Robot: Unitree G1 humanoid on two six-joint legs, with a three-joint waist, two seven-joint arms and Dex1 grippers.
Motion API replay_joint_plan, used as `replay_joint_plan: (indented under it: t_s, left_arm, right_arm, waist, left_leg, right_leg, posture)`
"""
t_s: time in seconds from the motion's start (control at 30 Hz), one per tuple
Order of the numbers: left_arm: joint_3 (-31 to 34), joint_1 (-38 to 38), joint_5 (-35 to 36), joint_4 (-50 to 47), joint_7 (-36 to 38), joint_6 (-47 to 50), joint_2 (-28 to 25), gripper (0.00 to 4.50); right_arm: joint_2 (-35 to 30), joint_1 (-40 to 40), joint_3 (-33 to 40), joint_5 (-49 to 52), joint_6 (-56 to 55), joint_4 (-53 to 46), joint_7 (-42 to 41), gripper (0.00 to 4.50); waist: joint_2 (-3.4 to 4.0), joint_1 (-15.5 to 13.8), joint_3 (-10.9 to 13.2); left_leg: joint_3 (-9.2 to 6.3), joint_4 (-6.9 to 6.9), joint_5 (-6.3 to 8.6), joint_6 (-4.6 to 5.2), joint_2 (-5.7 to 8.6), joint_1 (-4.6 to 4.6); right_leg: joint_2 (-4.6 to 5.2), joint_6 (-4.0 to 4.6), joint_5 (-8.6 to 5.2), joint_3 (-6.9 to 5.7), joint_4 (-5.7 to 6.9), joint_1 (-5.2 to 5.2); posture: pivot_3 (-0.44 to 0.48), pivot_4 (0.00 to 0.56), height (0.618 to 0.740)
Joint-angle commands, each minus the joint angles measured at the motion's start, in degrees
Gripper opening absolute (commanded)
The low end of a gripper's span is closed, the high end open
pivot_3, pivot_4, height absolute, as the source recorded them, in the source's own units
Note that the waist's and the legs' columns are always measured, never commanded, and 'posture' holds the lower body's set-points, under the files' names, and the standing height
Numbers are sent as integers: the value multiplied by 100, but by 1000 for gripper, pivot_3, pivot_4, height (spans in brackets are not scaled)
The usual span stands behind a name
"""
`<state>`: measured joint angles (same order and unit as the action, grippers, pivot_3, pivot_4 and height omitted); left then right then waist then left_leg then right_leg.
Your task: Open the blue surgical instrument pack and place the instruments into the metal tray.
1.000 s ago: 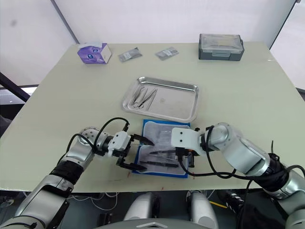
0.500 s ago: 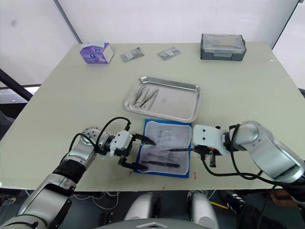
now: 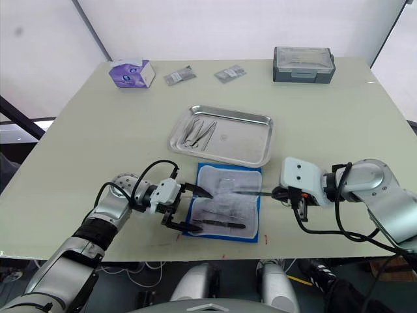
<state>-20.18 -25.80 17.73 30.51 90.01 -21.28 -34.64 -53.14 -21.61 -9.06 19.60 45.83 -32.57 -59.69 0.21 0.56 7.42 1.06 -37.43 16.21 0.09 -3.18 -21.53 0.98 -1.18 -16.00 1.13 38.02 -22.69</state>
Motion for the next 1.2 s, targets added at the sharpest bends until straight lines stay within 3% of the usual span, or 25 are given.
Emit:
replay_joint_plan:
  t_s: [0.03,0.13,0.33,0.43,0.63,0.9,1.2]
  left_arm:
    - [-375,327,-471,462,249,85,5,4500]
    - [-362,328,-477,481,249,68,13,4500]
    - [-207,397,-411,419,238,108,110,4500]
    - [-108,434,-367,389,196,145,191,4500]
    - [-30,555,-337,284,105,215,273,4500]
    - [122,736,-342,72,42,371,341,4500]
    - [205,844,-334,-44,30,452,374,4500]
  right_arm:
    - [413,-357,244,218,340,176,438,150]
    - [715,-581,219,279,578,360,712,150]
    - [1985,-1310,143,86,1256,1063,1987,150]
    - [2718,-1730,34,-125,1349,1631,2629,150]
    - [3557,-2183,-156,-539,1276,2541,3452,150]
    - [4584,-2627,-351,-1069,719,4089,4123,150]
    - [5078,-2962,-266,-1395,-134,5704,4308,150]
  waist:
    - [10,-7,-6]
    - [14,-16,-8]
    - [26,3,-11]
    - [31,16,-14]
    - [32,19,-14]
    - [36,35,-16]
    - [37,46,-16]
  left_leg:
    - [0,0,0,0,0,1]
    - [-1,0,0,0,1,-4]
    - [-2,-1,-1,2,2,-3]
    - [1,0,-1,2,2,-4]
    - [-8,0,-1,2,4,-19]
    - [-4,1,-1,2,2,-19]
    - [2,2,-1,2,3,-19]
  right_leg:
    - [0,1,0,0,0,0]
    - [0,2,1,0,-2,0]
    - [-4,2,3,7,6,-2]
    - [-5,2,3,11,5,-4]
    - [-4,2,3,5,3,-11]
    - [-6,2,3,11,7,-16]
    - [-3,1,3,15,5,-17]
  posture:
    - [0,150,731]
    - [0,150,731]
    - [0,150,731]
    - [0,150,731]
    - [0,150,731]
    - [0,150,731]
    - [0,150,731]
